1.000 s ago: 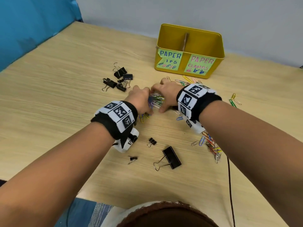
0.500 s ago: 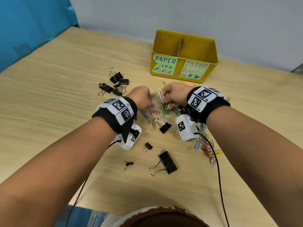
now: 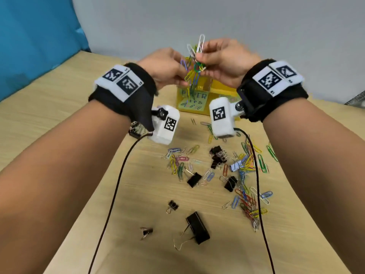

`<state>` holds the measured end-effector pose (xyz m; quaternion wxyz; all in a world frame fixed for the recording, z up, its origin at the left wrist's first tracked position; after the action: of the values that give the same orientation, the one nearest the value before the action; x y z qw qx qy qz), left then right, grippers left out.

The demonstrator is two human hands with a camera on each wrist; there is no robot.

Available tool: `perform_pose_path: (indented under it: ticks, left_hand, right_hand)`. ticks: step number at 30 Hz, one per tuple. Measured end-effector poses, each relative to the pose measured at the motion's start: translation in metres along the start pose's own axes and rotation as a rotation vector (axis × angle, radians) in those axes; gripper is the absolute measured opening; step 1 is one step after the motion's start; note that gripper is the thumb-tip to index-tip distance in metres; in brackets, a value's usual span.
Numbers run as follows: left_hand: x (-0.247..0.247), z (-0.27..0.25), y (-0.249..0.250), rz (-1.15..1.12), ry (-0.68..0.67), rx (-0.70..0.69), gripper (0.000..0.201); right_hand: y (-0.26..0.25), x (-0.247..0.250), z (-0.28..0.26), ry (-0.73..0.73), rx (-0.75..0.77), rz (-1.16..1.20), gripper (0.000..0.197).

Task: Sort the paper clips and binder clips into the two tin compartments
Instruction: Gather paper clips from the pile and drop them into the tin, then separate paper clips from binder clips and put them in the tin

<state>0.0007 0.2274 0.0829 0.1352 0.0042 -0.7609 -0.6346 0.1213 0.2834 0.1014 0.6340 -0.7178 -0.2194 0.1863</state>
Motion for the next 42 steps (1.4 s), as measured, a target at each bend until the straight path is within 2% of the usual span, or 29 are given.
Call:
perform_pose_path:
  ticks: [4, 7, 9, 11, 13, 15, 17, 19, 21, 22, 23, 25, 26, 27, 28, 30, 32, 35, 37, 39, 42]
  left_hand:
    - [0.001, 0.021, 0.018, -0.023, 0.081, -0.051, 0.032]
    - [0.000, 0.035, 0.028, -0.063, 0.168, -0.106, 0.030]
    - [0.000, 0.041, 0.027, -0.090, 0.233, -0.133, 0.030]
    - [-0.002, 0.045, 0.018, -0.065, 0.241, -0.122, 0.026]
    - [-0.008, 0.042, 0.007, 0.115, 0.156, -0.087, 0.023]
    - [-0.013, 0.038, -0.003, 0.484, 0.064, -0.067, 0.038]
    - [-0.013, 0.027, -0.004, 0.755, 0.106, -0.131, 0.048]
    - [-0.009, 0.012, -0.004, 0.818, 0.204, -0.218, 0.045]
    - [-0.002, -0.008, -0.011, 0.759, 0.267, -0.291, 0.035]
    - [-0.002, -0.019, -0.020, 0.732, 0.212, -0.281, 0.030]
    - [-0.003, -0.030, -0.031, 0.738, 0.083, -0.224, 0.028]
    - [-0.010, -0.057, -0.058, 0.875, -0.292, 0.016, 0.038]
    - [-0.014, -0.070, -0.072, 0.983, -0.451, 0.137, 0.048]
    - [-0.020, -0.081, -0.082, 1.068, -0.550, 0.213, 0.058]
    - [-0.026, -0.088, -0.089, 1.112, -0.582, 0.233, 0.063]
    - [-0.043, -0.090, -0.100, 1.107, -0.517, 0.167, 0.063]
    - [-0.053, -0.087, -0.103, 1.047, -0.352, 0.080, 0.054]
    - [-0.056, -0.088, -0.100, 0.957, -0.165, -0.016, 0.053]
    - [-0.059, -0.094, -0.094, 0.970, -0.152, -0.087, 0.053]
    - [-0.066, -0.101, -0.090, 0.957, -0.202, -0.153, 0.043]
    - [-0.076, -0.110, -0.094, 0.970, -0.340, -0.138, 0.039]
  right_hand:
    - [-0.014, -0.002, 0.017, 0.074, 0.107, 0.088, 0.024]
    - [-0.019, -0.001, 0.026, 0.157, 0.179, 0.247, 0.021]
    - [-0.018, -0.001, 0.030, 0.212, 0.225, 0.317, 0.021]
    - [-0.007, -0.001, 0.033, 0.247, 0.219, 0.304, 0.024]
    - [0.012, 0.001, 0.036, 0.257, 0.139, 0.165, 0.026]
    - [0.030, 0.006, 0.037, 0.245, 0.046, -0.117, 0.023]
    - [0.038, 0.014, 0.035, 0.253, 0.022, -0.413, 0.032]
    - [0.034, 0.021, 0.021, 0.308, 0.077, -0.564, 0.032]
    - [0.032, 0.027, -0.005, 0.316, 0.112, -0.579, 0.025]
    - [0.035, 0.030, -0.021, 0.275, 0.095, -0.609, 0.019]
    - [0.040, 0.034, -0.035, 0.204, 0.039, -0.694, 0.013]
    - [0.056, 0.039, -0.065, -0.017, -0.165, -0.980, 0.009]
    - [0.067, 0.040, -0.077, -0.132, -0.274, -1.104, 0.014]
    - [0.077, 0.040, -0.087, -0.215, -0.358, -1.185, 0.021]
    - [0.086, 0.037, -0.095, -0.259, -0.401, -1.235, 0.027]
    - [0.098, 0.027, -0.105, -0.267, -0.354, -1.310, 0.033]
    - [0.105, 0.020, -0.109, -0.251, -0.285, -1.285, 0.034]
    - [0.104, 0.019, -0.118, -0.116, -0.222, -1.186, 0.028]
    - [0.103, 0.020, -0.124, -0.056, -0.210, -1.216, 0.028]
    - [0.106, 0.014, -0.132, -0.113, -0.231, -1.264, 0.033]
    - [0.108, 0.006, -0.142, -0.215, -0.240, -1.204, 0.037]
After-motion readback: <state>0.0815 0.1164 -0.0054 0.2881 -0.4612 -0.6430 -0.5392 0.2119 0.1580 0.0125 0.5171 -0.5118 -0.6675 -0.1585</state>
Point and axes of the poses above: each hand's wrist, its own z-axis towards the middle knuckle, its own x-axis out of the back of the hand, y = z × x, the point moved 3 cm from there along z, towards the middle knuckle, and after that the axes turned 6 degrees about y, right-handed, at the moved point
